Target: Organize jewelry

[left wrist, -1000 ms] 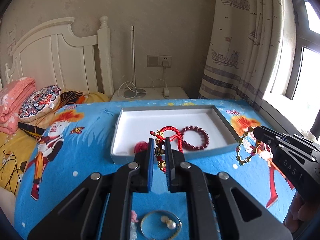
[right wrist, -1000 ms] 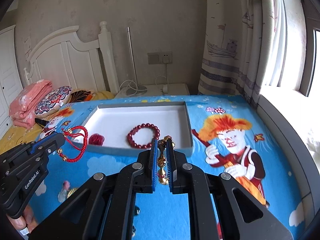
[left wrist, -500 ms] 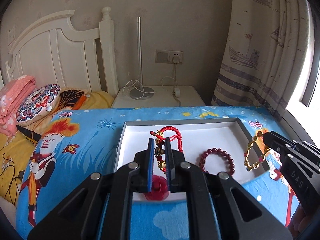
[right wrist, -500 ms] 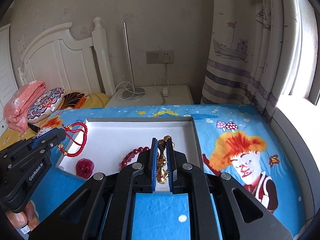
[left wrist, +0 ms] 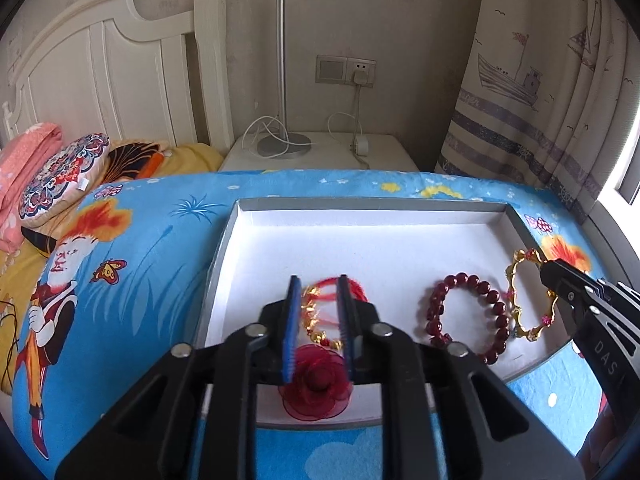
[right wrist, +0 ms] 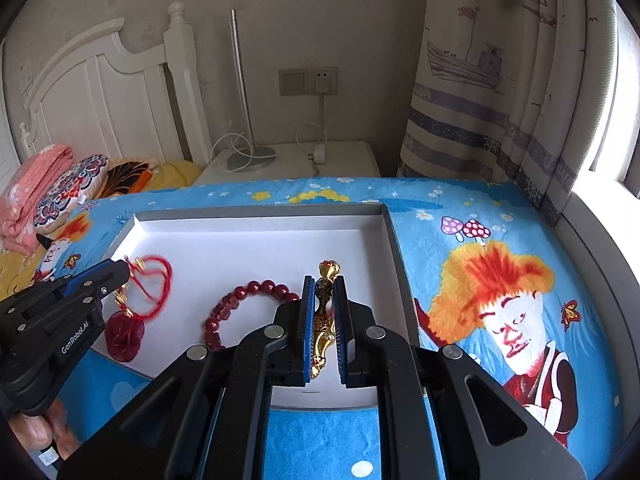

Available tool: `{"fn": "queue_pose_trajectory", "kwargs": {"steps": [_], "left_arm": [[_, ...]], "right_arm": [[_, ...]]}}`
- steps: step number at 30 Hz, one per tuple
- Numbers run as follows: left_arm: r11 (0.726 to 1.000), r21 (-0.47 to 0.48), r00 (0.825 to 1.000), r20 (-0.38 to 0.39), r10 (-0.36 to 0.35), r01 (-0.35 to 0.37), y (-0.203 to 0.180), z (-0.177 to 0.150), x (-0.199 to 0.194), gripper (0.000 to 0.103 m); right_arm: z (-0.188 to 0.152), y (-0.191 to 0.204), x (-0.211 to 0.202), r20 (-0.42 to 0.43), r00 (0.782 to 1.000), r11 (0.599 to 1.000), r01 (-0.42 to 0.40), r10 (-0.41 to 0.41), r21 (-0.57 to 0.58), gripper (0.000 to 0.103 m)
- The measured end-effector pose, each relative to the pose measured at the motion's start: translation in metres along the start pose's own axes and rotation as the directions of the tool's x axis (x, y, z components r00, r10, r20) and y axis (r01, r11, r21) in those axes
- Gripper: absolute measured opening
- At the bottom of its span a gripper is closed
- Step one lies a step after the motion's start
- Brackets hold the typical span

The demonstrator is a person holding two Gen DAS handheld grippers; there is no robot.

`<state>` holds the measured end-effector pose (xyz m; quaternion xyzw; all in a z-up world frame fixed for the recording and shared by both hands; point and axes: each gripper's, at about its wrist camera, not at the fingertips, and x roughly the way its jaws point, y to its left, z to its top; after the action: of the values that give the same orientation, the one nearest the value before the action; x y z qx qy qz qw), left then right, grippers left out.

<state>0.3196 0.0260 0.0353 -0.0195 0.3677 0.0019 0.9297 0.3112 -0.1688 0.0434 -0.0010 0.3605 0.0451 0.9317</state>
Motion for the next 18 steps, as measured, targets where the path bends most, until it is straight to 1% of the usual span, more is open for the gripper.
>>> {"fn": "queue_pose_trajectory", "kwargs": {"steps": [1,2,3,4,5,6,7,8,9,12,14,15,18], "left_arm": [[1.0,0.0,1.0,0.001,0.0,0.0,0.0,0.0,0.0,0.032],[1.0,-0.001,1.0,0.004,-0.001,0.001,0.0,0.0,-0.001,0.044],[1.0,-0.002,1.0,0.006,-0.003,0.003,-0.001,-0.001,-0.002,0.047],[1.0,-0.001,1.0,0.007,-0.004,0.004,-0.002,-0.001,-0.004,0.047],[1.0,0.0,1.0,0.008,-0.005,0.005,-0.002,0.0,-0.006,0.048],[1.0,-0.002,1.0,0.013,-0.005,0.005,-0.002,-0.001,-0.009,0.053],[1.0,-0.005,1.0,0.02,-0.003,0.003,-0.001,-0.002,-0.013,0.056],[1.0,-0.008,1.0,0.029,-0.001,0.001,-0.001,-0.002,-0.017,0.06],[1.0,-0.012,0.999,0.039,0.004,-0.003,0.0,-0.003,-0.022,0.066],[1.0,-0.014,0.998,0.066,0.021,-0.02,0.003,-0.006,-0.037,0.073],[0.999,-0.031,0.995,0.091,0.042,-0.04,0.007,-0.011,-0.048,0.073],[0.998,-0.044,0.993,0.101,0.055,-0.051,0.01,-0.014,-0.054,0.074],[0.997,-0.055,0.992,0.106,0.066,-0.061,0.015,-0.024,-0.065,0.074]], "right_arm": [[0.0,0.0,0.001,-0.005,1.0,1.0,0.005,-0.005,-0.002,0.012],[-0.001,0.0,0.003,-0.015,1.0,1.0,0.01,-0.01,-0.004,0.013],[-0.001,-0.001,0.003,-0.02,1.0,1.0,0.012,-0.012,0.002,0.021],[-0.002,-0.003,0.003,-0.02,1.0,1.0,0.014,-0.014,0.006,0.028],[-0.002,-0.003,0.001,-0.013,1.0,1.0,0.015,-0.015,0.008,0.044],[-0.003,-0.004,-0.002,-0.006,1.0,1.0,0.015,-0.015,0.007,0.06],[-0.004,-0.005,-0.006,0.005,1.0,1.0,0.019,-0.019,0.006,0.065],[-0.004,-0.006,-0.009,0.013,1.0,1.0,0.022,-0.022,0.008,0.069],[-0.005,-0.007,-0.011,0.015,1.0,1.0,0.023,-0.024,0.011,0.072],[-0.009,-0.011,-0.015,0.014,1.0,0.999,0.026,-0.026,0.021,0.078],[-0.014,-0.016,-0.02,0.012,1.0,0.999,0.022,-0.022,0.03,0.079],[-0.017,-0.019,-0.024,0.014,1.0,0.999,0.023,-0.024,0.036,0.081],[-0.025,-0.029,-0.034,0.016,1.0,0.998,0.025,-0.026,0.053,0.083]]}}
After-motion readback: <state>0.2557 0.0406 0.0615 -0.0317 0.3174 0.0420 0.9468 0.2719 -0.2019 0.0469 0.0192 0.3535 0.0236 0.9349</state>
